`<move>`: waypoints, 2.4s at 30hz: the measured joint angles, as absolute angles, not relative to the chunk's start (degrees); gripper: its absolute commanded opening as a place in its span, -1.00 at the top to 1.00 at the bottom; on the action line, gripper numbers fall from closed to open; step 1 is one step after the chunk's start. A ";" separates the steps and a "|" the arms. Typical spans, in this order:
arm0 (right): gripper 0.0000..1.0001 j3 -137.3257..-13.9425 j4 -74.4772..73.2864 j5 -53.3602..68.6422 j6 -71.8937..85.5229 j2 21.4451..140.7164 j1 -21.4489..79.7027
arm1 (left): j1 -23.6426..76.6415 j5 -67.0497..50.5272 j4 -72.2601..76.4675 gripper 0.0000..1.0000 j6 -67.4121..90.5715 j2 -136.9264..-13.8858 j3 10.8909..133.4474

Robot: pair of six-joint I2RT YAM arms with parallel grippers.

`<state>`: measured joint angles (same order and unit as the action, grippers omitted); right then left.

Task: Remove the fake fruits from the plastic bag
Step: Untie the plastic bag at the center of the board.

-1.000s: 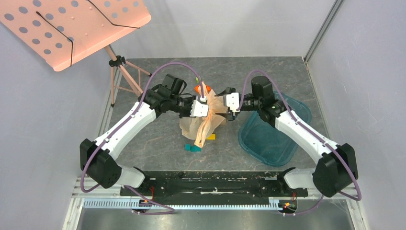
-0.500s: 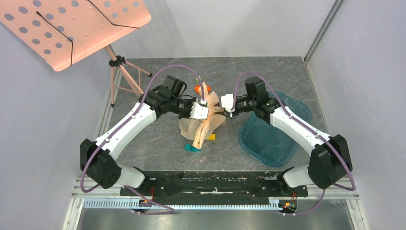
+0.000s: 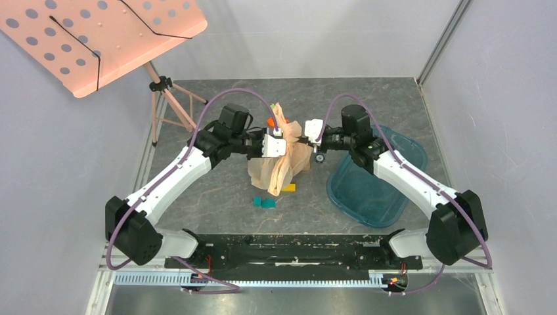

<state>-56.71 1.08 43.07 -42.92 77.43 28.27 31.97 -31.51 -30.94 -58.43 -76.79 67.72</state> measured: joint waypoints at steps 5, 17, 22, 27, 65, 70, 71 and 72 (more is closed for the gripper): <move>1.00 -54.46 10.61 36.69 -31.97 75.77 27.55 | 31.09 -29.76 -23.29 0.96 -49.34 -75.79 66.28; 1.00 -45.52 33.32 30.37 0.32 74.52 17.85 | 28.01 -23.49 -2.44 0.96 -31.53 -68.77 53.65; 1.00 -40.07 43.83 26.35 13.89 74.06 15.53 | 27.75 -19.25 8.64 0.96 -23.24 -66.78 46.70; 1.00 -32.14 53.08 21.17 25.36 72.36 15.51 | 27.70 -13.65 19.94 0.96 -13.69 -65.04 38.94; -0.62 -50.26 17.98 41.28 -29.34 66.57 19.90 | 27.33 -16.78 34.61 0.96 -4.21 -61.43 27.81; -0.47 -62.00 -0.78 40.62 -46.44 73.03 23.57 | 27.33 -18.33 33.91 0.96 -4.45 -61.43 27.81; -0.42 -63.51 -3.31 40.12 -48.51 74.11 23.88 | 27.33 -18.55 33.89 0.96 -4.45 -61.43 27.81; -0.36 -65.23 -6.61 39.75 -50.89 75.37 24.29 | 27.33 -18.70 33.89 0.96 -4.47 -61.45 27.81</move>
